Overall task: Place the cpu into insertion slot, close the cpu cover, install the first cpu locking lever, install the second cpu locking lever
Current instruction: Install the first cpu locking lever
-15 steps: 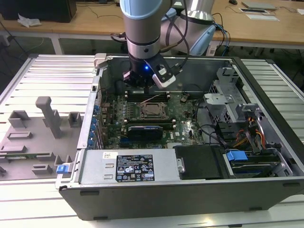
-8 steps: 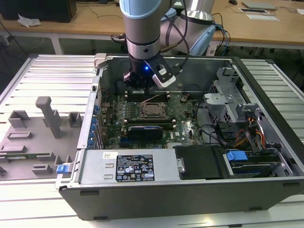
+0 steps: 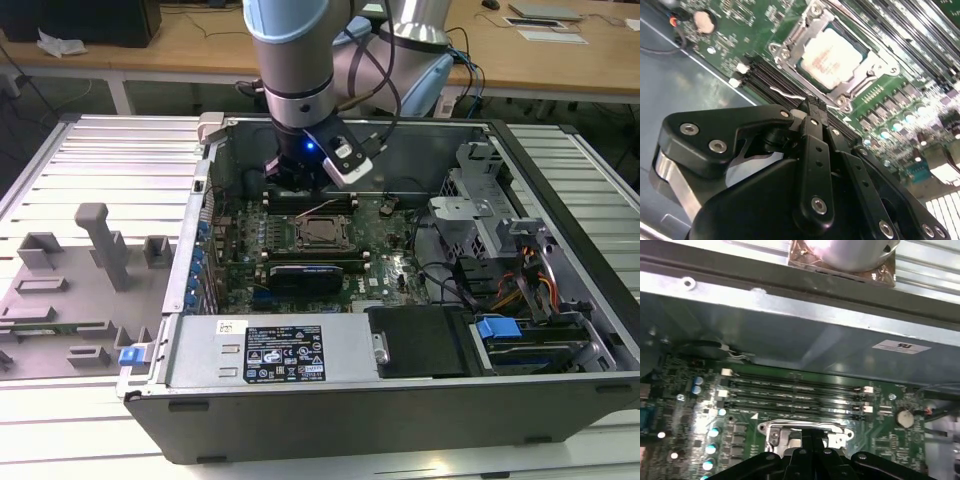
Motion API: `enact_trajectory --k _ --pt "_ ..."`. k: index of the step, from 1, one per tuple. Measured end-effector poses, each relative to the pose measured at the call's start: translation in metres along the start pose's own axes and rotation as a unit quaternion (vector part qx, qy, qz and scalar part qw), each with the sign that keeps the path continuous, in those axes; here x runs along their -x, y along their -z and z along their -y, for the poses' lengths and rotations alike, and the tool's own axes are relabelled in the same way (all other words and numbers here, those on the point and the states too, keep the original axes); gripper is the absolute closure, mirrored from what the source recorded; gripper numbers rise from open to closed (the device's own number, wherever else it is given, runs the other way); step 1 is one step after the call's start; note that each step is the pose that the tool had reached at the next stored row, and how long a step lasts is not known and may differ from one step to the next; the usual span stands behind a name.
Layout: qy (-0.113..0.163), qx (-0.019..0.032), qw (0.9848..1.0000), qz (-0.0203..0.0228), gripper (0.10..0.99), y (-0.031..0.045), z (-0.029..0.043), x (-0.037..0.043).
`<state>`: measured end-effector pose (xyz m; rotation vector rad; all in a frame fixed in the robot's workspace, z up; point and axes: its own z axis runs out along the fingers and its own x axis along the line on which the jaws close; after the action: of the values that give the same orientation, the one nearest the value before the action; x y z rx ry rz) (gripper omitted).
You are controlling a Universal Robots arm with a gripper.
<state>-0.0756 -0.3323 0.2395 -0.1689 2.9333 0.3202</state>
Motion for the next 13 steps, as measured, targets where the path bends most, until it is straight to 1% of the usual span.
enact_trajectory --k 3,4,5,6,10,13 --pt "0.003 -0.0019 0.9999 0.0137 0.98 -0.0014 0.0003 -0.0003" --pt "0.003 -0.0019 0.9999 0.0137 0.98 -0.0015 0.0003 -0.0003" --pt "-0.002 -0.003 0.9999 0.015 0.98 -0.002 0.0003 -0.0004" --pt "-0.021 -0.0072 0.9996 0.0189 0.98 -0.0033 -0.0008 -0.0005" --pt "-0.029 -0.009 0.9993 0.0206 0.98 -0.0056 -0.0049 -0.0003" --pt "-0.034 -0.01 0.9991 0.0216 0.98 -0.0077 -0.01 0.0"
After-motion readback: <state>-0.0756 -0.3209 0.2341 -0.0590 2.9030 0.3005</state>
